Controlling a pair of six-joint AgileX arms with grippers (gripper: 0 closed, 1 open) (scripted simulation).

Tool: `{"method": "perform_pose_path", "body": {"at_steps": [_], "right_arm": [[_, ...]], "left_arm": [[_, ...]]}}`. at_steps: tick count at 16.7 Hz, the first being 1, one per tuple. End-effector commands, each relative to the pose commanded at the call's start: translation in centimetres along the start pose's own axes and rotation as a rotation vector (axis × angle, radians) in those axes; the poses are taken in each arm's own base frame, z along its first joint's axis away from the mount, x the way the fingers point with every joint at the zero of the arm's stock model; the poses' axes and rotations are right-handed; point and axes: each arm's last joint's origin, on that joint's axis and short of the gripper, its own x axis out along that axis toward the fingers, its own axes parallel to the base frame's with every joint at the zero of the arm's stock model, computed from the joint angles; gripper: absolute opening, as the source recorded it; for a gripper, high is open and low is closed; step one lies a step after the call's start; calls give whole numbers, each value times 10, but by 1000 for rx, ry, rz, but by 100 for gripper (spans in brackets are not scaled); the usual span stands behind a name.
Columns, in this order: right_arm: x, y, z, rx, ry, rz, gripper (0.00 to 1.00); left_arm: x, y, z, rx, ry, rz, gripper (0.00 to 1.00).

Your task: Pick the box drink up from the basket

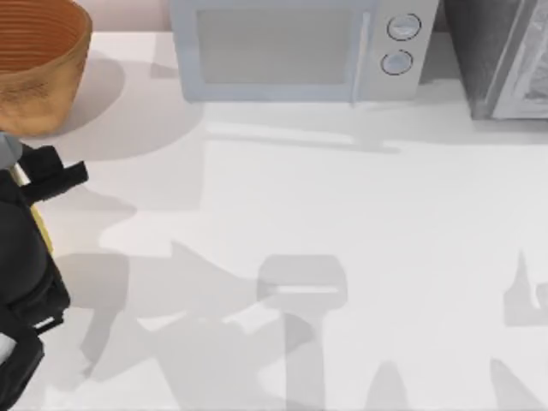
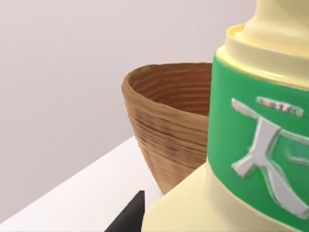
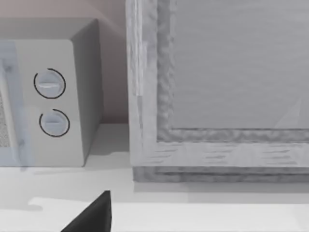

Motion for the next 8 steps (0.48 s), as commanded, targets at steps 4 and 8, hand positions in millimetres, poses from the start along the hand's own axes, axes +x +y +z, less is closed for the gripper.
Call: {"method": "perform_pose_path", "body": {"at_steps": [4, 8], "right_arm": [[0, 0, 0, 0, 0, 0, 100], [0, 0, 0, 0, 0, 0, 100]], "left_arm": [[0, 0, 0, 0, 0, 0, 23], [0, 0, 0, 0, 0, 0, 53]]}}
